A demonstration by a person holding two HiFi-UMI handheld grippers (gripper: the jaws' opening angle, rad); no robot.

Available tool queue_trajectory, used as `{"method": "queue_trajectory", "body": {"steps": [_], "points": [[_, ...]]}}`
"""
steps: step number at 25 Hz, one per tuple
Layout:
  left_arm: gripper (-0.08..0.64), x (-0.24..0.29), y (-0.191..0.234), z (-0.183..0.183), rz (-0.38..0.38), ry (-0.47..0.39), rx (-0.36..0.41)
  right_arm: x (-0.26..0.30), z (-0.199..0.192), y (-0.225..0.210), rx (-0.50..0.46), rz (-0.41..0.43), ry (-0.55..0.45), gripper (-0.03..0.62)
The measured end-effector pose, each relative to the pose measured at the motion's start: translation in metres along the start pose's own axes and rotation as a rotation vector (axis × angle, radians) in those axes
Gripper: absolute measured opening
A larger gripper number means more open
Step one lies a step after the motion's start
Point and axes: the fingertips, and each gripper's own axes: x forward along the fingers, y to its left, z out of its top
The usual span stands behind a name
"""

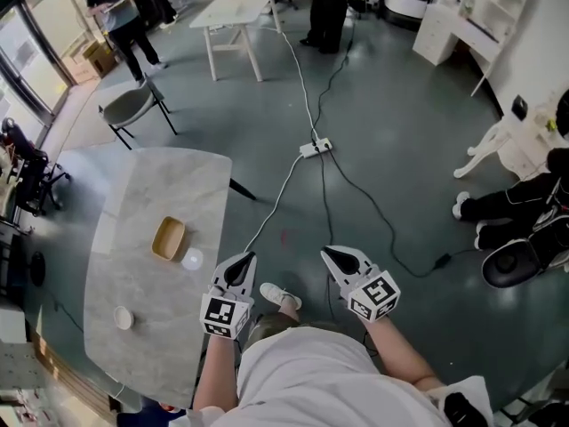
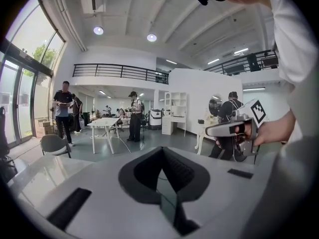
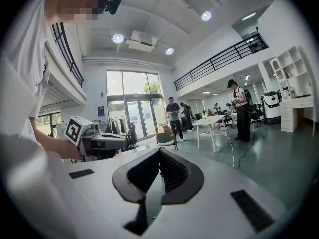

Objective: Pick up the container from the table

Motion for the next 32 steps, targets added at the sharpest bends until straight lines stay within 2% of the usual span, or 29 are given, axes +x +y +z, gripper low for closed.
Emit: {"method": "queue_trajectory", "body": {"steps": [6, 10, 15, 20, 26, 32], "points": [[0.002, 0.026, 0.091, 0.011, 0.029, -0.011, -0.01, 0.098, 0.02, -0.017, -0.03, 0.05, 0.029, 0.012], [0.002, 0.021, 0.146, 0.004, 0.111, -0.022, -0.031, 0.158, 0.026, -0.013, -0.056, 0.127, 0.049, 0.012], [0.002, -0.004, 0.206, -0.008, 0.237, -0.004, -0.053, 0.231, 0.039, 0.008, -0.102, 0.258, 0.088, 0.012], [0.002, -0.044, 0.249, -0.026, 0.391, 0.016, -0.125, 0.295, 0.047, 0.041, -0.138, 0.416, 0.141, 0.012], [0.002, -0.082, 0.28, -0.047, 0.575, 0.038, -0.208, 0.357, 0.042, 0.076, -0.178, 0.615, 0.204, 0.012], [0.002, -0.118, 0.307, -0.065, 0.793, 0.065, -0.317, 0.415, 0.034, 0.118, -0.246, 0.856, 0.3, 0.012]]}}
